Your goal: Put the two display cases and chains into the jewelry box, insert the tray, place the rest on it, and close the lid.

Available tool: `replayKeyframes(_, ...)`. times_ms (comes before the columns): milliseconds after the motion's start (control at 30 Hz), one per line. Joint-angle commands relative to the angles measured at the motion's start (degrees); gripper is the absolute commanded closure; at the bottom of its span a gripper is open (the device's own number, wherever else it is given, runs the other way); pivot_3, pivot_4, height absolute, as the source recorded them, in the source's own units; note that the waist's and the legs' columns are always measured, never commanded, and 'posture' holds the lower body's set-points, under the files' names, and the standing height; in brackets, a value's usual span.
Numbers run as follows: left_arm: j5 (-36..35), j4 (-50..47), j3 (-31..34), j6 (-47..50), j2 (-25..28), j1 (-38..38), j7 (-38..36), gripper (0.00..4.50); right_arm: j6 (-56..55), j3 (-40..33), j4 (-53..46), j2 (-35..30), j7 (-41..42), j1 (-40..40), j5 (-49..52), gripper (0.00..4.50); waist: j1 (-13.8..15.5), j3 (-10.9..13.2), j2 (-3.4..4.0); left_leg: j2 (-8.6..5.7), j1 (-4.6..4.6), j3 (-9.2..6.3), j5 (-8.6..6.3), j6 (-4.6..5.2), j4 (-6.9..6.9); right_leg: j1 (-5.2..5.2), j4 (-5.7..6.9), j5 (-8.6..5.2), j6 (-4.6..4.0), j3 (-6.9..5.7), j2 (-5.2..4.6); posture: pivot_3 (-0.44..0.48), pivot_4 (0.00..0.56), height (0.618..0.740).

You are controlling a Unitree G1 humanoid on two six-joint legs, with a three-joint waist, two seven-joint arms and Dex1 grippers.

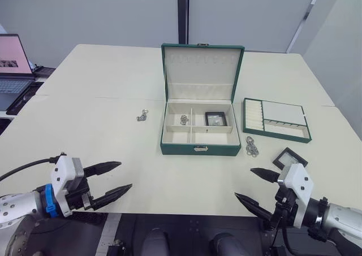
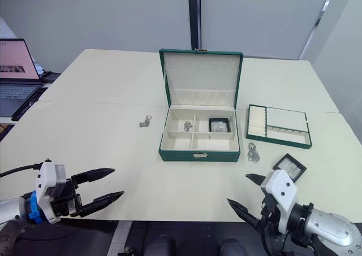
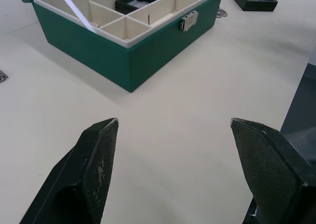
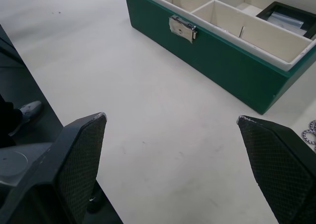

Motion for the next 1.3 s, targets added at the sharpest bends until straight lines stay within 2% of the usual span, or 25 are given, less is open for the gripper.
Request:
replayKeyframes(33, -0.08, -0.66, 0.66, -1.88, 0.64, 0.21, 0.32, 0.74, -1.99, -0.19, -0.49, 0.53, 1.09, 0.67, -1.31, 0.0, -0.01, 0.0, 0.0, 0.0, 0.0, 0.01, 0.0, 0.0, 0.0, 0.0, 0.0, 0.0, 0.0, 0.01, 0.0, 0.0, 0.15, 0.74)
replayKeyframes(300, -2.65, -3.54, -1.37, 3.18, 0.97, -3.83, 6.24, 0.74, -1.63, -0.43, -2.05, 1.33, 0.97, 0.22, -1.63, 0.0, -0.03, 0.0, 0.0, 0.0, 0.0, -0.01, 0.0, 0.0, 0.0, 0.01, 0.0, 0.0, 0.0, 0.0, 0.0, 0.0, 0.15, 0.74)
replayKeyframes(400, -4.24, -4.29, -2.11, 7.81, 0.54, -7.26, 11.76, 0.74, 2.43, -1.25, -4.75, 0.25, -1.67, -6.36, 3.15, 0.0, -0.11, 0.0, 0.01, 0.0, 0.01, -0.02, 0.0, 0.0, 0.0, 0.0, 0.03, 0.0, 0.0, 0.01, 0.01, 0.0, 0.15, 0.74)
replayKeyframes(500, -2.99, -3.96, -4.04, 10.38, -0.22, -10.23, 16.91, 0.74, 8.71, -1.47, -5.2, -2.29, -6.6, -20.81, 10.75, 0.0, -0.55, 0.03, 0.07, 0.0, 0.05, -0.02, 0.0, 0.0, 0.0, 0.0, 0.08, 0.01, -0.01, 0.07, 0.04, 0.0, 0.15, 0.74)
replayKeyframes(567, -2.87, -4.27, -4.38, 12.48, -0.7, -10.9, 20.27, 0.74, 12.09, -1.42, -4.93, -3.59, -9.64, -27.02, 14.94, 0.0, -0.56, 0.06, 0.11, 0.0, 0.06, -0.03, 0.0, 0.0, -0.01, 0.0, 0.08, 0.01, -0.01, 0.08, 0.05, 0.0, 0.15, 0.74)
replayKeyframes(767, -3.29, -5.78, -5.82, 16.8, -0.88, -10.94, 24.99, 0.74, 17.44, 0.44, -2.41, -5.5, -15.53, -38.0, 23.08, 0.0, 0.01, 0.07, 0.06, 0.0, -0.08, -0.03, -0.02, -0.01, -0.11, -0.06, -0.13, 0.0, -0.02, 0.05, 0.01, 0.0, 0.15, 0.74)
replayKeyframes(1067, -2.83, -2.2, -5.4, 22.32, -0.74, -16.74, 32.72, 0.74, 18.26, 1.99, -0.69, -6.55, -16.57, -41.23, 25.72, 0.0, -0.1, 0.07, 0.07, 0.01, -0.01, -0.05, 0.0, 0.0, -0.07, -0.05, 0.04, 0.0, -0.02, 0.02, 0.02, 0.0, 0.15, 0.74)
replayKeyframes(1200, 2.05, 1.03, -6.79, 20.18, -1.17, -20.93, 37.4, 0.74, 17.66, 2.5, -0.25, -6.6, -16.29, -40.87, 25.0, 0.0, -0.07, 0.07, 0.07, 0.01, -0.03, -0.05, 0.0, -0.01, -0.04, -0.05, 0.04, 0.0, -0.02, 0.02, 0.02, 0.0, 0.15, 0.74)
replayKeyframes(1300, 4.42, 3.9, -8.77, 19.76, -3.59, -25.58, 41.24, 0.74, 17.49, 2.83, 0.21, -6.59, -16.1, -41.2, 24.36, 0.0, -0.04, 0.07, 0.06, 0.01, -0.02, -0.05, 0.0, -0.01, -0.04, -0.05, 0.04, 0.0, -0.02, 0.02, 0.02, 0.0, 0.15, 0.74)
